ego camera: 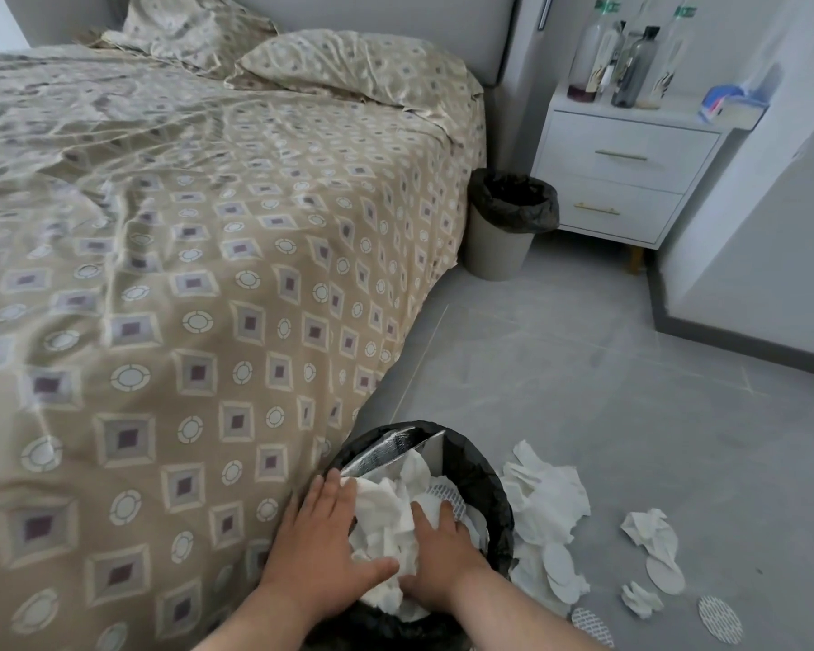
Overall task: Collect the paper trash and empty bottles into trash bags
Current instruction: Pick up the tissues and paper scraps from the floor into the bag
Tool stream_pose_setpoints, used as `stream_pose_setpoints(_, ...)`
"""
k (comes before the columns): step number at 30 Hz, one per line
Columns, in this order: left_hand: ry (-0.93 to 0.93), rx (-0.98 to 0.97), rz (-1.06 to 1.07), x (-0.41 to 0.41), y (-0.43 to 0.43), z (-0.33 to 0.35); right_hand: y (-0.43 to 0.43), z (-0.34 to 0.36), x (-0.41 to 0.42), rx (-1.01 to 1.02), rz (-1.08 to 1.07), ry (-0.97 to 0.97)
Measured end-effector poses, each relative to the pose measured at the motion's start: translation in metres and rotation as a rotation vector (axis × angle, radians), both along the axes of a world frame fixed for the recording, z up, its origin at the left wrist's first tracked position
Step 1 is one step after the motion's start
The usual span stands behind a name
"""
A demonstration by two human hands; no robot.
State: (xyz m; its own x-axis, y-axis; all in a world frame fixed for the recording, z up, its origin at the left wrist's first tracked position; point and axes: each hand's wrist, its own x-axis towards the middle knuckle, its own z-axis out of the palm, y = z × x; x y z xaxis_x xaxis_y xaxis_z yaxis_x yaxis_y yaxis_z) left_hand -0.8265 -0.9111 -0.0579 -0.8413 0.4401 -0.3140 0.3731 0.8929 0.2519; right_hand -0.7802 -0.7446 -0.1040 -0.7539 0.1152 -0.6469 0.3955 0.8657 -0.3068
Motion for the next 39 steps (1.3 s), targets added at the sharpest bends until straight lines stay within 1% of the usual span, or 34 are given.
stream_pose_setpoints(1,0.006,-0.027,-0.044,0.002,0.000,-0.004,0.001,0.001,0.000,-0.007,0.001,-0.004)
stream_pose_setpoints(4,0.155,-0.028,-0.139,0.009,0.002,-0.011,0.006,0.006,-0.001,-0.011,0.005,-0.011)
stream_pose_setpoints(7,0.005,-0.066,-0.123,0.014,0.009,-0.003,0.013,0.024,0.002,0.030,0.030,-0.003)
stream_pose_setpoints(12,0.111,-0.035,-0.137,0.018,0.029,0.045,0.044,0.094,0.019,0.058,0.135,0.139)
stream_pose_setpoints(14,0.144,0.040,-0.145,0.022,0.036,0.070,0.066,0.130,0.036,0.055,0.176,0.191)
stream_pose_setpoints(16,0.169,0.151,-0.176,0.033,0.041,0.091,0.091,0.157,0.061,0.096,0.187,0.227)
stream_pose_setpoints(19,0.180,0.245,-0.220,0.067,0.055,0.102,0.133,0.168,0.104,0.190,0.092,0.190)
stream_pose_setpoints(21,0.150,0.251,-0.293,0.097,0.067,0.092,0.157,0.157,0.135,0.177,-0.036,0.154)
stream_pose_setpoints(23,0.103,0.226,-0.390,0.123,0.081,0.071,0.174,0.135,0.166,0.156,-0.107,0.098)
stream_pose_setpoints(27,-0.055,0.144,-0.513,0.154,0.112,0.014,0.198,0.077,0.210,0.171,-0.096,-0.095)
stream_pose_setpoints(30,-0.202,-0.004,-0.548,0.166,0.131,-0.041,0.206,0.034,0.223,0.166,-0.065,-0.194)
stream_pose_setpoints(32,-0.279,-0.102,-0.504,0.170,0.139,-0.077,0.205,0.006,0.225,0.163,-0.019,-0.232)
stream_pose_setpoints(34,-0.306,-0.167,-0.428,0.169,0.148,-0.106,0.203,-0.018,0.221,0.160,0.049,-0.244)
stream_pose_setpoints(36,-0.320,-0.229,-0.357,0.164,0.154,-0.128,0.199,-0.038,0.212,0.150,0.089,-0.209)
stream_pose_setpoints(39,-0.376,-0.287,-0.280,0.158,0.163,-0.153,0.192,-0.064,0.194,0.108,0.093,-0.130)
